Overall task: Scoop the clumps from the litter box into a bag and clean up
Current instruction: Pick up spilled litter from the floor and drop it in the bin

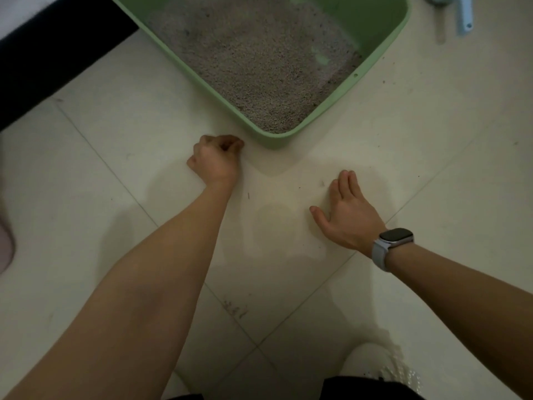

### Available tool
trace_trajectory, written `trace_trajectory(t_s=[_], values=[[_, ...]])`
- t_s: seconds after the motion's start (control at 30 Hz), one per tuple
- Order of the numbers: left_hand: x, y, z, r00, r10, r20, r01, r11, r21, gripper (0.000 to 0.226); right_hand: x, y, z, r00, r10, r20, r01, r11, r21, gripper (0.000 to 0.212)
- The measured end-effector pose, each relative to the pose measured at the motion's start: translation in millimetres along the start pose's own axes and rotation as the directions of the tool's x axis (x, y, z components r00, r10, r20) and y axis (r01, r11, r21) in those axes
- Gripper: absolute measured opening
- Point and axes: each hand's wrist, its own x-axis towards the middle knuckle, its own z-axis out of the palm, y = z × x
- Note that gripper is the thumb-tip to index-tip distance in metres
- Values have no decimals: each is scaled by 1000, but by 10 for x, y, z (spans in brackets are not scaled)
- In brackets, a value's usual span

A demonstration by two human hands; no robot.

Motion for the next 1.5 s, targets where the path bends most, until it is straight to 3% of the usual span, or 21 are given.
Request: trace_trajectory(t_s=[0.3, 0.5, 0.7, 0.87, 1.13, 1.23, 1.33, 1.4, 1.5], values=[[-17, 59, 65, 990, 119, 77, -126, 987, 96, 22, 10, -23, 7, 1000, 7, -7, -8, 1000, -19, 78], [-22, 125, 85, 999, 38, 8, -38, 999, 5, 23, 5, -18, -4, 1000, 10, 0, -10, 999, -32, 77], [-22, 177, 144, 999, 19, 32, -23, 994, 110, 26, 5, -48, -5, 1000, 20, 12, -19, 998, -56, 78], [-93, 171, 150, 994, 85, 75, -97, 980, 171, 25, 3, -38, -14, 1000, 15, 18, -14, 998, -60, 78], [-353, -231, -74, 990, 124, 72, -132, 985, 110, 20, 16, -61, -21, 1000, 24, 11, -22, 991, -133, 73], [-390, -421, -220, 989, 140, 48, -140, 990, -2, 15, 68, -168, -50, 997, 32, -72, -45, 982, -185, 63], [-405, -577, -378, 975, 218, 32, -218, 976, -7, 17, 83, -418, -62, 966, -170, -195, 142, 978, -150, 53], [-411, -688, -465, 965, 262, -27, -259, 963, 75, 21, 102, -650, -57, 930, -326, -169, 313, 945, -100, 53], [-426, -883, -555, 958, 273, -84, -251, 946, 206, 36, 264, -967, -53, 887, -451, -96, 445, 892, -79, 55]])
